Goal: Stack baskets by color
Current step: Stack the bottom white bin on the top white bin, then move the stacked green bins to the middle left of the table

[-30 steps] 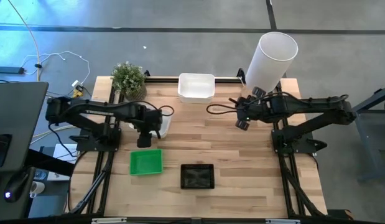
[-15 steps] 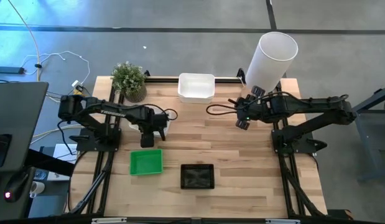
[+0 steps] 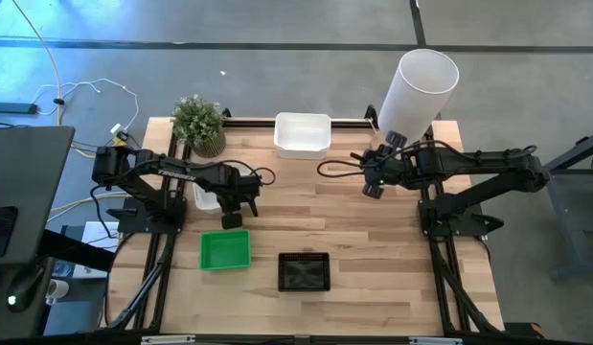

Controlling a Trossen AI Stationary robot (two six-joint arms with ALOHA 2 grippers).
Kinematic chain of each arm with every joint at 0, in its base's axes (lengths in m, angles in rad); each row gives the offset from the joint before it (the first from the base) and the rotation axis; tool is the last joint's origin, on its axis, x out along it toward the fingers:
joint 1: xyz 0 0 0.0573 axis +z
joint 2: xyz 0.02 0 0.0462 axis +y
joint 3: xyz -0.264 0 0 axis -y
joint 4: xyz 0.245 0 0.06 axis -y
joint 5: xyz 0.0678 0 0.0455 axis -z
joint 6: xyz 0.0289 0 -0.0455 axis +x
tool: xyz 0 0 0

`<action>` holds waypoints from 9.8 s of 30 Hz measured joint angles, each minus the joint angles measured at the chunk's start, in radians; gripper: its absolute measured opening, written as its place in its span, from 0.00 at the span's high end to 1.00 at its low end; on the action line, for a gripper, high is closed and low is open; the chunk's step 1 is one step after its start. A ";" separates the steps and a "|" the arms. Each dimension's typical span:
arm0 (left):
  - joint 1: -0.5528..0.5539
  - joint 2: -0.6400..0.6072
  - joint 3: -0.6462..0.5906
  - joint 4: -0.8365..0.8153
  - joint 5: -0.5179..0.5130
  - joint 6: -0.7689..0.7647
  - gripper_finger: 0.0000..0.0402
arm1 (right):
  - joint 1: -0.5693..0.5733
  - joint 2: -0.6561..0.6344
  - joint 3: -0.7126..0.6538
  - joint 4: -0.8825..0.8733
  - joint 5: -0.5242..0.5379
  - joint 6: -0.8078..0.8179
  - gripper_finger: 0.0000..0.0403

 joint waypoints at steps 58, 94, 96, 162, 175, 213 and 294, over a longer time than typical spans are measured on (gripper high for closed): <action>0.312 0.109 0.586 0.659 -0.012 0.646 1.00 | -0.205 0.000 0.000 0.112 0.276 0.135 0.64; 0.340 0.423 0.896 0.221 0.101 0.579 1.00 | -0.222 0.000 0.000 0.064 0.153 0.141 0.64; 0.339 0.436 0.896 0.219 0.090 0.580 1.00 | -0.222 0.000 0.000 0.064 0.146 0.142 0.64; 0.331 0.497 0.895 -0.057 -0.041 0.579 0.70 | -0.222 0.000 0.000 0.058 0.102 0.157 0.64; 0.318 0.438 0.899 -0.065 -0.068 0.589 0.67 | -0.222 0.001 0.000 0.058 -0.019 0.157 0.64; 0.000 -0.197 0.551 -0.236 -0.016 0.052 0.67 | 0.203 0.094 0.000 0.427 -0.479 0.052 0.64; -0.689 -0.056 -0.042 0.246 -0.171 -0.733 0.67 | 0.144 0.198 0.000 0.515 -0.390 0.120 0.64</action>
